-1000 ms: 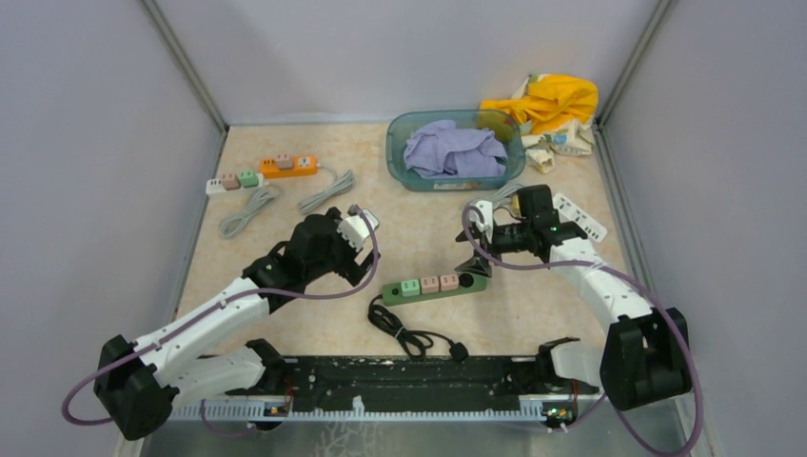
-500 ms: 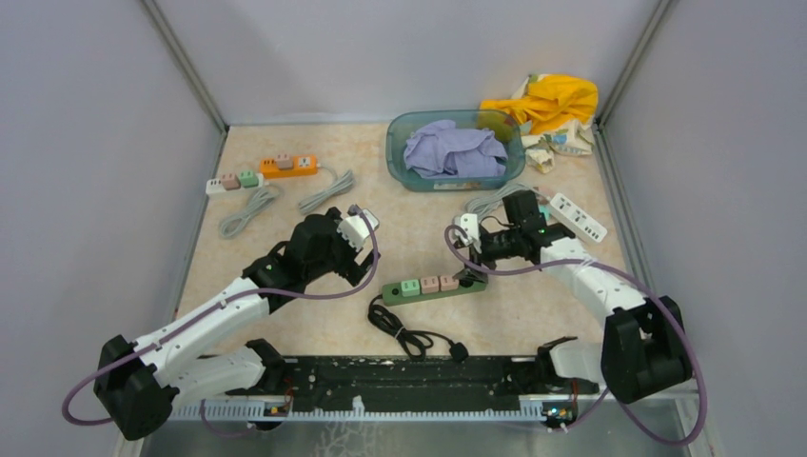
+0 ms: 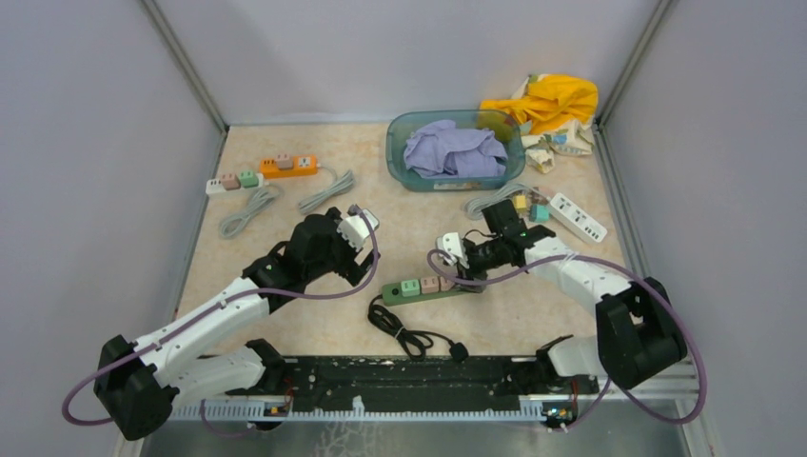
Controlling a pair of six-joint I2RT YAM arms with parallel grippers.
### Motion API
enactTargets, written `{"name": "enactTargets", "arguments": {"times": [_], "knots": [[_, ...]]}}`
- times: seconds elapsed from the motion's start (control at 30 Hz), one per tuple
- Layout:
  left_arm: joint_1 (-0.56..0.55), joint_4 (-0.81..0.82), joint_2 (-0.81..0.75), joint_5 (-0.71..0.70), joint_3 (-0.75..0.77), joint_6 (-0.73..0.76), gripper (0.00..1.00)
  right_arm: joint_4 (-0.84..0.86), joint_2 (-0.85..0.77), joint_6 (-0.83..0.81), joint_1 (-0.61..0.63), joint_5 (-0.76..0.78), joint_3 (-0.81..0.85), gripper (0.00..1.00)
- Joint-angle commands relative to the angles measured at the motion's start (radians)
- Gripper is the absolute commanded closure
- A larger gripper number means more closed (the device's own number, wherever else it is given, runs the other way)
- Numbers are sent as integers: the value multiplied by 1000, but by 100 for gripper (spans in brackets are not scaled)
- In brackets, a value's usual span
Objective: Pull the plug off the socket
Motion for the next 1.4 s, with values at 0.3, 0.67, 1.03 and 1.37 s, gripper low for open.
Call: {"name": "enactTargets", "arguments": {"times": [0.3,0.67,1.03,1.37], "knots": [[6,7,-6,11,-6,7,0,-23,98,-75,125,129,31,74],[5,7,-10,22,-5,7,0,-41,91,-71,131,136,46,96],[10,56,-76,172,-11,-10,0,-58,88,-38,130,122,72,100],[10,264,-177,372,-26,-303,0,-62,67,-41,131,104,71,100]]}}
